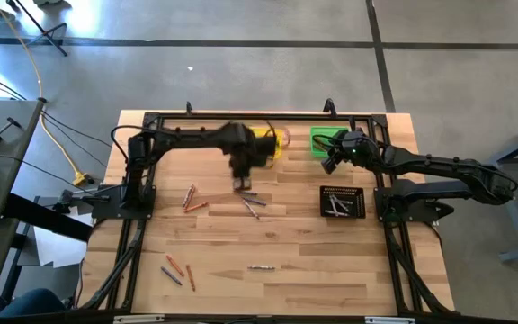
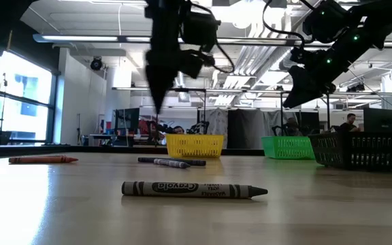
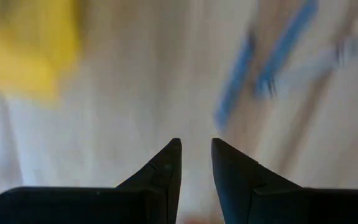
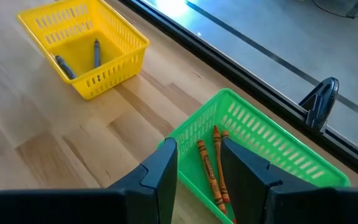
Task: Sort crayons
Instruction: Put the orange crayon into the green bin
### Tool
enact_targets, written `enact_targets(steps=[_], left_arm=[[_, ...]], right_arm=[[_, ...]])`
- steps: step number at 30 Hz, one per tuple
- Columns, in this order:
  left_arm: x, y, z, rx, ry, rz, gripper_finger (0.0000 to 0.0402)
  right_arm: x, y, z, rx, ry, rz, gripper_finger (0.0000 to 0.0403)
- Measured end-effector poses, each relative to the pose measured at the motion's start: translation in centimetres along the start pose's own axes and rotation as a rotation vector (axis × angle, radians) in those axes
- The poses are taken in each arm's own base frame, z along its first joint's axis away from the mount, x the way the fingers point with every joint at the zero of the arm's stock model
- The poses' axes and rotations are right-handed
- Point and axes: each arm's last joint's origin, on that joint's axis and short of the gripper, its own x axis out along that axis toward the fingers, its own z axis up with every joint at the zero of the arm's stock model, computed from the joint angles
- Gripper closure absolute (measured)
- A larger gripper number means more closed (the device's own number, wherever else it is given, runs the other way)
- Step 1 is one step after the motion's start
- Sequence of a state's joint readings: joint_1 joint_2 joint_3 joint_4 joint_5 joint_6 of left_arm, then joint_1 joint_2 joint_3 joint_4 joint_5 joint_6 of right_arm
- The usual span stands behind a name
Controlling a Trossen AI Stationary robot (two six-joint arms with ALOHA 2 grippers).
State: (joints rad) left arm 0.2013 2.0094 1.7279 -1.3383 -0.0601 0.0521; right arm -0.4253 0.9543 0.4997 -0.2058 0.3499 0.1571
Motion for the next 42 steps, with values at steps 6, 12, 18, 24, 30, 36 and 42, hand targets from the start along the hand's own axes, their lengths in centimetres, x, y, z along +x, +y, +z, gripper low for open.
enact_targets(steps=[6,12,18,24,30,36,42], left_arm=[[0.9,-3.6,-2.5,-0.077,0.183,0.033,0.0323],[2.4,-4.7,-4.7,-0.051,0.203,0.026,0.0323],[4.2,-3.6,-7.4,-0.114,0.196,-0.055,0.0323],[4.5,-3.3,-10.0,-0.135,0.116,-0.152,0.0323],[4.6,-3.6,-12.8,-0.183,0.064,-0.217,0.0323],[6.2,-4.0,-14.4,-0.207,0.076,-0.359,0.0323],[8.1,-4.0,-14.8,-0.203,0.036,-0.319,0.0323]], right_arm=[[0.5,-0.1,-1.5,-0.017,0.043,-0.009,0.0286],[0.5,-0.1,-1.4,-0.017,0.026,-0.014,0.0286],[0.5,-0.1,-1.2,-0.008,0.009,-0.012,0.0286],[0.5,0.0,-0.9,0.001,-0.025,-0.006,0.0286],[0.5,0.1,-0.6,0.013,-0.059,-0.001,0.0286],[0.5,0.1,-0.6,0.017,-0.060,-0.001,0.0286],[0.5,0.1,-0.6,0.019,-0.057,0.019,0.0286]])
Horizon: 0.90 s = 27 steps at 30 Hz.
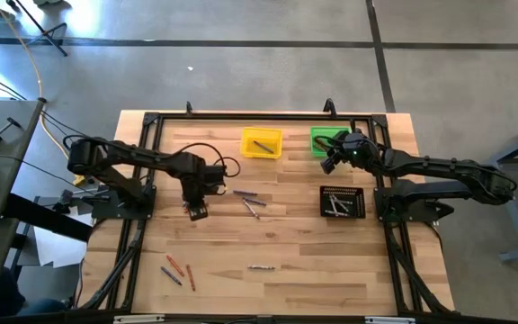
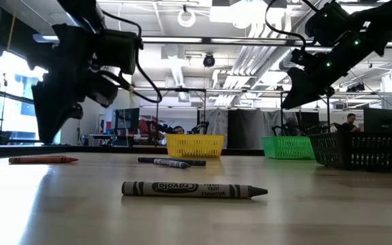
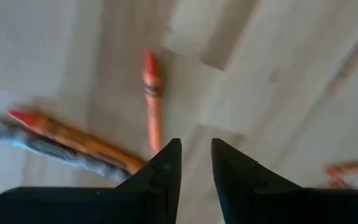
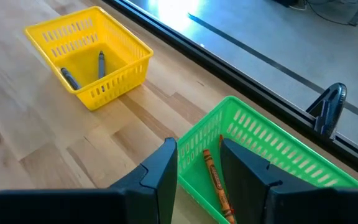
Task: Sort crayons
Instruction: Put the orange crayon into the green bin
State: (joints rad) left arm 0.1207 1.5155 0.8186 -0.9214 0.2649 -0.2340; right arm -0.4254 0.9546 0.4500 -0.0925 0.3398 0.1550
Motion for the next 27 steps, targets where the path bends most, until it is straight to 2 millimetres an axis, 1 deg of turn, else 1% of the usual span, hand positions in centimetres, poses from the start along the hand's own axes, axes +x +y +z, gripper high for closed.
enact_targets(steps=[3,7,10,15,27], left_arm=[[0.6,0.2,0.2,0.012,-0.051,0.012,0.0323],[1.2,0.5,0.1,0.016,-0.073,0.039,0.0323],[1.2,0.6,0.1,0.022,-0.077,0.073,0.0323],[1.2,0.6,0.1,0.022,-0.078,0.081,0.0323],[1.4,-0.1,-0.2,0.042,-0.063,0.083,0.0323]], right_arm=[[0.0,0.0,0.0,-0.005,-0.001,0.001,0.0286],[0.0,0.0,0.0,-0.005,-0.004,0.002,0.0286],[0.0,0.0,0.1,-0.004,-0.005,0.003,0.0286],[0.0,0.0,0.1,-0.004,-0.005,0.004,0.0286],[0.0,0.0,0.1,-0.028,-0.012,0.005,0.0286]])
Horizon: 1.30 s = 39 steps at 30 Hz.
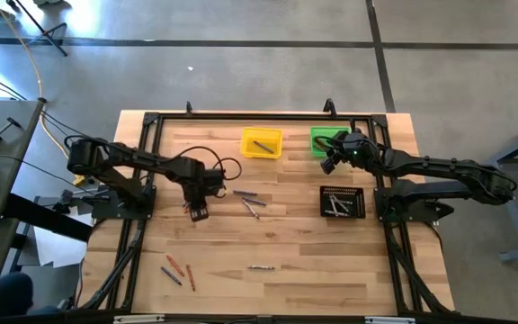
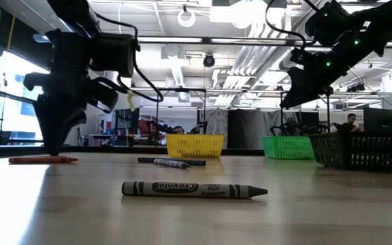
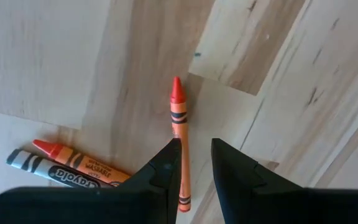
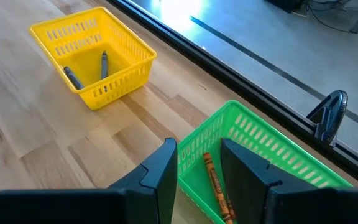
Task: Sort crayons
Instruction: Put the orange crayon into the green bin
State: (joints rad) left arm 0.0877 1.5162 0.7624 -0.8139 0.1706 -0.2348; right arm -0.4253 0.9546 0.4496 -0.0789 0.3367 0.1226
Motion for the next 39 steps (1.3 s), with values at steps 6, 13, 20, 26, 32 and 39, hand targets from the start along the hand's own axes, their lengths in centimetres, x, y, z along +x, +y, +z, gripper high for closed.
enact_targets(steps=[6,13,20,26,32,39], left_arm=[[1.4,-0.1,-1.0,-0.024,0.009,0.015,0.0323],[2.5,0.5,-1.9,-0.033,-0.003,0.072,0.0323],[1.6,0.5,-0.8,-0.006,-0.032,0.053,0.0377],[0.7,0.5,0.7,-0.002,-0.104,0.026,0.0397],[-1.5,0.2,2.5,0.017,-0.178,0.002,0.0400],[-7.3,-0.7,6.7,0.083,-0.463,0.056,0.0401]], right_arm=[[0.0,0.0,0.0,0.001,-0.001,0.006,0.0286],[0.0,0.0,0.0,0.001,-0.001,0.012,0.0286],[0.0,0.0,0.0,0.006,-0.003,0.012,0.0286],[0.0,0.0,0.1,0.010,-0.006,0.013,0.0286],[0.0,0.0,0.1,0.010,-0.006,0.013,0.0286],[0.0,0.0,0.1,0.005,-0.012,0.013,0.0286]])
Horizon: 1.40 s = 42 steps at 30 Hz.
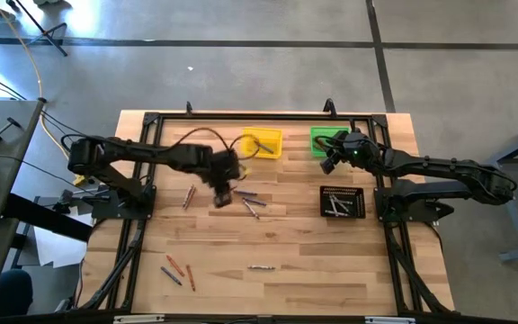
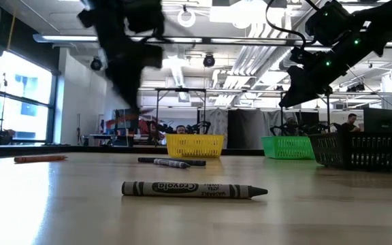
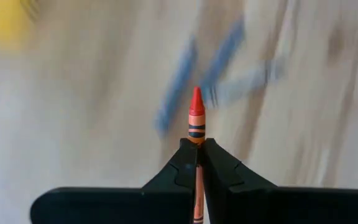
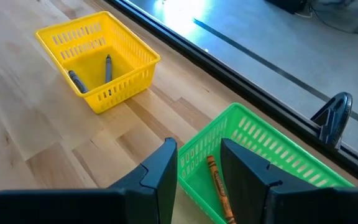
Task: Sort crayons
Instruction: Put the orange crayon into the green bin
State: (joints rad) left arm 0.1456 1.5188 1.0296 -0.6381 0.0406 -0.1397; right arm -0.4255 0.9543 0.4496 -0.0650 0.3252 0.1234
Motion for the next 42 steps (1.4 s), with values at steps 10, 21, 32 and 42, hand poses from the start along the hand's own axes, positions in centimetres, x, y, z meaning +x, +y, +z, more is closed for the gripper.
enact_targets(steps=[10,21,32,42], left_arm=[[-5.8,-0.7,8.9,0.068,-0.852,0.186,0.0401],[-6.6,-1.3,10.1,0.140,-1.050,0.205,0.0401],[-4.0,-2.7,10.8,0.220,-1.079,0.169,0.0401],[-4.2,-2.7,10.9,0.217,-1.103,0.170,0.0401]], right_arm=[[-0.6,1.4,2.5,0.074,-0.242,0.291,0.0286],[-3.8,5.3,5.0,0.039,-0.606,0.546,0.0286],[-2.6,6.9,4.4,0.060,-0.589,0.470,0.0286],[-2.4,7.1,4.4,0.042,-0.598,0.467,0.0286]])
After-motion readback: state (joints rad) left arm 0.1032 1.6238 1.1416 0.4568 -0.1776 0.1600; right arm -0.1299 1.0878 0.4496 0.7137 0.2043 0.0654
